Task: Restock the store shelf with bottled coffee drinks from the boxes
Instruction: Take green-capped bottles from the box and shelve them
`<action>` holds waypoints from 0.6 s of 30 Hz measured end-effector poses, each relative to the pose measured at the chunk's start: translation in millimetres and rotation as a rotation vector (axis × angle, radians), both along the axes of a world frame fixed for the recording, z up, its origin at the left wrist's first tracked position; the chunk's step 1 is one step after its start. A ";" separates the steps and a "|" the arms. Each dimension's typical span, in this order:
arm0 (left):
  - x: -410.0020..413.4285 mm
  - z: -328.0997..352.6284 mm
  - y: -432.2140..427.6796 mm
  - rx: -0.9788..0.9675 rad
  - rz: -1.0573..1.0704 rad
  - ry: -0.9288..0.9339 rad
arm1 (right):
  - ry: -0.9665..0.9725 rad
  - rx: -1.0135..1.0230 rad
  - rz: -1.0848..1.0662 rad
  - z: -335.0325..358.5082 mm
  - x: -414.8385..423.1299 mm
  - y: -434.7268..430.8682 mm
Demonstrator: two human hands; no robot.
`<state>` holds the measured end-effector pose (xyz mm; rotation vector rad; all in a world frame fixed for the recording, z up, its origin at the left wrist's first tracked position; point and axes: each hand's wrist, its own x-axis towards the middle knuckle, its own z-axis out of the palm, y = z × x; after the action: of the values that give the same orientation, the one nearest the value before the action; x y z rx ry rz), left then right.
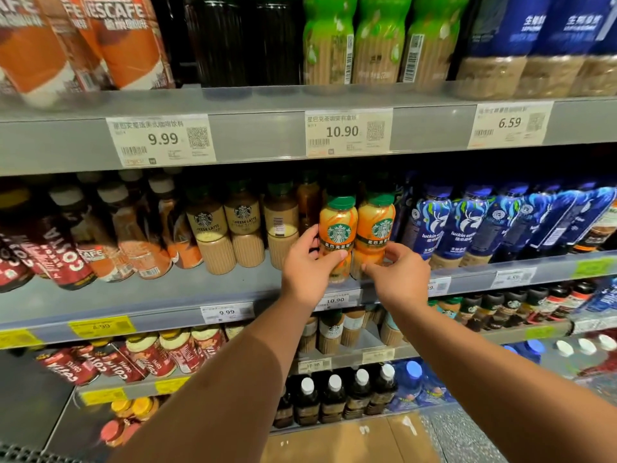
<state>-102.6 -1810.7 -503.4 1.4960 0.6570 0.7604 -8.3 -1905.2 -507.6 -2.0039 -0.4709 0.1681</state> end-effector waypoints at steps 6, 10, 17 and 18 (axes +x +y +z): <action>4.0 -0.6 -2.8 -0.022 -0.029 -0.041 | 0.048 0.028 -0.088 -5.5 -3.0 2.5; 8.9 -3.3 -2.6 -0.039 -0.034 -0.035 | 0.062 0.041 -0.122 -8.7 -3.2 1.7; 12.1 -5.7 -5.8 -0.049 -0.046 0.018 | 0.052 0.006 -0.141 -9.4 3.0 -0.6; 10.6 -5.2 -6.6 -0.067 -0.031 0.047 | 0.062 -0.002 -0.157 -9.0 1.6 -2.5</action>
<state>-92.0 -1817.3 -508.7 1.4632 0.6863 0.6747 -6.7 -1907.7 -516.6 -2.0224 -0.2733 0.1330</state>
